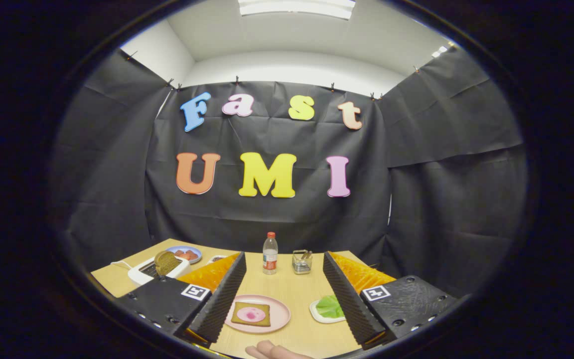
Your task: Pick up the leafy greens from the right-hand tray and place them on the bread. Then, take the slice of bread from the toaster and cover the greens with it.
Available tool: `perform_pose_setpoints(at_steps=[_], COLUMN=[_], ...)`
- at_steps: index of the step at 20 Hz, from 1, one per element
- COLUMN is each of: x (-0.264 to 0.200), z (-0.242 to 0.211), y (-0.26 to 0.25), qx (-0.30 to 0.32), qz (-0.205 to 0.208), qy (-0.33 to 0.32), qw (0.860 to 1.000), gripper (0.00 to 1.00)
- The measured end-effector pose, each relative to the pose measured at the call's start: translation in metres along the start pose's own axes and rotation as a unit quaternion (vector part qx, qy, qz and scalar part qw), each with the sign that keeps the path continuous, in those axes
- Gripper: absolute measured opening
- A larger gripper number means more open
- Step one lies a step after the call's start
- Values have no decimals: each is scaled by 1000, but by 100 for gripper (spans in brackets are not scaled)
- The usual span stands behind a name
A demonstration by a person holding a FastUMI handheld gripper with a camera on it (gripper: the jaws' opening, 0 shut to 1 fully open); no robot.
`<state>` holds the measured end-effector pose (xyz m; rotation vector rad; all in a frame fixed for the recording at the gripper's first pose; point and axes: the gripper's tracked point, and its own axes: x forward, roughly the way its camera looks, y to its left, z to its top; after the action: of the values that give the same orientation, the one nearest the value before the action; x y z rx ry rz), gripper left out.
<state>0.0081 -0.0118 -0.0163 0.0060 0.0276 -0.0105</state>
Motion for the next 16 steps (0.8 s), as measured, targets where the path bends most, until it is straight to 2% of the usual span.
perform_pose_setpoints(at_steps=[5,10,16], x=[18,60,127], z=[-15,-65,-146], y=[-5,-30,-111], qx=[-18,-5,-29], qz=[-6,-15,-80], qy=[6,62,148], qw=[1000,998,985], gripper=[95,95,95])
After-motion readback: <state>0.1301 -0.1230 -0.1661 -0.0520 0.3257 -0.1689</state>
